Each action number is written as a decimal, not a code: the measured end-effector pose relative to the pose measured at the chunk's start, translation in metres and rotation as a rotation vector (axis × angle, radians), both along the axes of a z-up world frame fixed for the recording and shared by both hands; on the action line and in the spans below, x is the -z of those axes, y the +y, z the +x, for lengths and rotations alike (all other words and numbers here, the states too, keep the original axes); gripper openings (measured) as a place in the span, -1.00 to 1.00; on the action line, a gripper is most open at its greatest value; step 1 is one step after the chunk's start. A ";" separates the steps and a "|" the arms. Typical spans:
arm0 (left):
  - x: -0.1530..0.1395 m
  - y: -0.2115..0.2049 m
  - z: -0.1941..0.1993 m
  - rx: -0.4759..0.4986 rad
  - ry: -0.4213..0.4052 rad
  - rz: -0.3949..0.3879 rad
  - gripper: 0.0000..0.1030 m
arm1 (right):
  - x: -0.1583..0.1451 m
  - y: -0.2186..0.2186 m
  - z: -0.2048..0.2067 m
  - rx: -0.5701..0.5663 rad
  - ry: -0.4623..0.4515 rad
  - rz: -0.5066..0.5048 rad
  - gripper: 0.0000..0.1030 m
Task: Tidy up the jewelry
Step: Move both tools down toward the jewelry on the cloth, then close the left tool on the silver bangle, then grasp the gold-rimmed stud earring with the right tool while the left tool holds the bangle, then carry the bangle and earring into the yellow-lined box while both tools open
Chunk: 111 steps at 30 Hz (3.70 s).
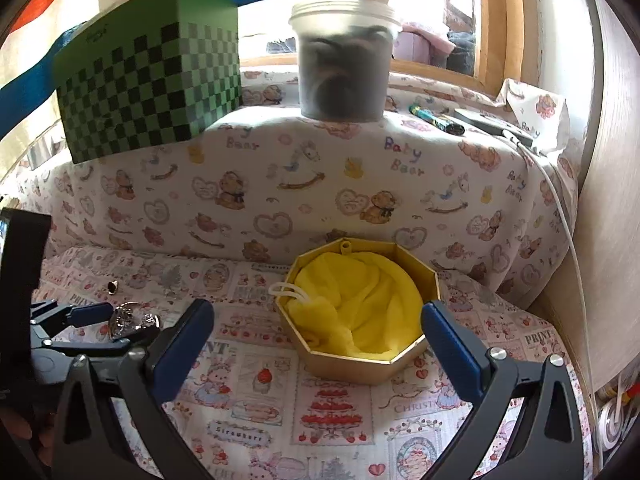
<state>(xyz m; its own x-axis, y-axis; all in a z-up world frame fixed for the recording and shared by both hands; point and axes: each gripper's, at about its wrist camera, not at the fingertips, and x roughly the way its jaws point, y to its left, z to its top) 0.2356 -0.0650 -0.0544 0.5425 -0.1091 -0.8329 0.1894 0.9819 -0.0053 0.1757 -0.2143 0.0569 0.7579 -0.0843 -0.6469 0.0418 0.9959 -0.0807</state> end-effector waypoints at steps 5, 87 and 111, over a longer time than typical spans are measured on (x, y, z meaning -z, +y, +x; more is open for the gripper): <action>0.008 -0.018 -0.003 -0.019 -0.012 0.051 0.55 | 0.002 -0.001 0.000 -0.025 0.022 0.032 0.89; -0.141 -0.081 -0.034 0.045 -0.246 -0.165 0.31 | 0.017 -0.138 0.033 -0.070 0.050 0.651 -0.84; -0.101 -0.166 0.020 0.152 -0.041 -0.171 0.31 | 0.006 -0.186 0.008 0.193 -0.154 0.645 0.11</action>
